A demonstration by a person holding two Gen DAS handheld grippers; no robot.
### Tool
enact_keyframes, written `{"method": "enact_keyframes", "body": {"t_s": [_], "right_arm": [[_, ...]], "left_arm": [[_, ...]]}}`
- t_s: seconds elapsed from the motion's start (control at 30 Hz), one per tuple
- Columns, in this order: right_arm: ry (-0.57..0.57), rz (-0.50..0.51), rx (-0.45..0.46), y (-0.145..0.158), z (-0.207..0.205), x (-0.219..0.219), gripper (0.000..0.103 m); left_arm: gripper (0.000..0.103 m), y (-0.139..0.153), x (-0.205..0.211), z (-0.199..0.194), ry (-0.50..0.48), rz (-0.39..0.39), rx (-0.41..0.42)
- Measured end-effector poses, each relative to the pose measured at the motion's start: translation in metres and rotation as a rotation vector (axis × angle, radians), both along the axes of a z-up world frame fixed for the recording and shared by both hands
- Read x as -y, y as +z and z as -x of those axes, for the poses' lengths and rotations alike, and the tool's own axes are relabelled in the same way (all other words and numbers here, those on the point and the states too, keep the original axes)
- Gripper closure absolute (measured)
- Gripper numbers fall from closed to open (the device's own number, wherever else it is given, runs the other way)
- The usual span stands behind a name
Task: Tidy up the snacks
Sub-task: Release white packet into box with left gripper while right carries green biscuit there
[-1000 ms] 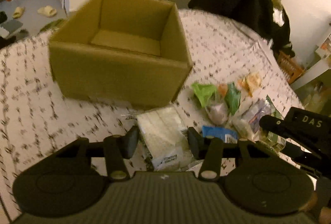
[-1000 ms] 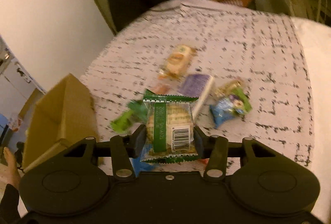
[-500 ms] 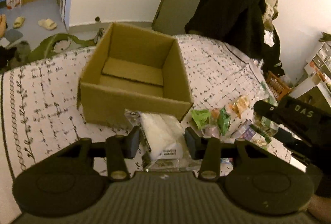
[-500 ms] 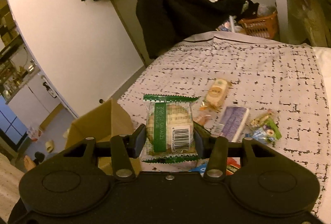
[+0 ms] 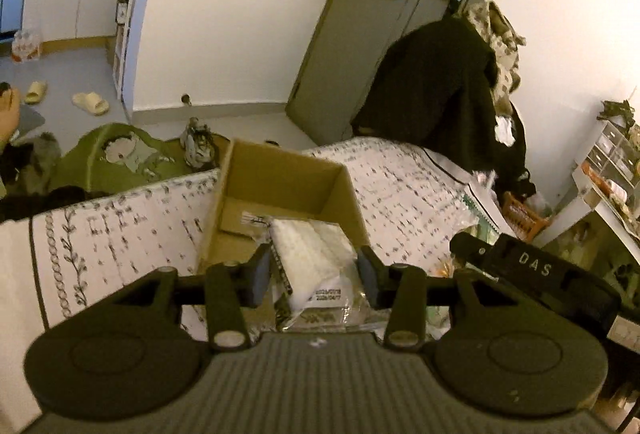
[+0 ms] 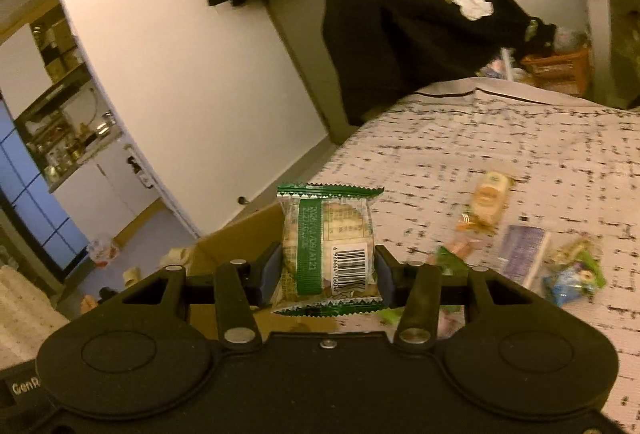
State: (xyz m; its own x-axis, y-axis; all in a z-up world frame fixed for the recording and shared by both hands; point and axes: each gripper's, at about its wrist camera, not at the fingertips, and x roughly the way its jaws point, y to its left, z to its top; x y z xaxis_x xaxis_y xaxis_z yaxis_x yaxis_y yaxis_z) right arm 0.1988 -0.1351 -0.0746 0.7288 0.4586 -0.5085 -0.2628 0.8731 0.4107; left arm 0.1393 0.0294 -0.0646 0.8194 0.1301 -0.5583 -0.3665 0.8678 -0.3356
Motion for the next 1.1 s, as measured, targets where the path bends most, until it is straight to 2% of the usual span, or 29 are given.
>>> {"method": "enact_keyframes", "body": {"t_s": [0.23, 0.6, 0.9, 0.97, 1.1], "right_arm": [[0.041, -0.006, 0.014, 0.003, -0.006, -0.018, 0.056], [0.105, -0.058, 0.01, -0.001, -0.04, -0.042, 0.056], [0.175, -0.085, -0.018, -0.015, -0.064, -0.061, 0.056], [0.2, -0.064, -0.021, -0.02, -0.065, -0.068, 0.056], [0.237, -0.044, -0.031, -0.027, -0.062, -0.077, 0.055]], "left_arm": [[0.059, 0.006, -0.02, 0.0, 0.016, 0.011, 0.038], [0.059, 0.011, -0.041, -0.023, -0.025, 0.019, 0.097], [0.058, -0.016, -0.06, -0.054, 0.025, 0.049, 0.033], [0.058, -0.025, -0.065, -0.054, 0.056, 0.058, 0.027], [0.055, -0.038, -0.072, -0.056, 0.057, 0.081, 0.011]]}}
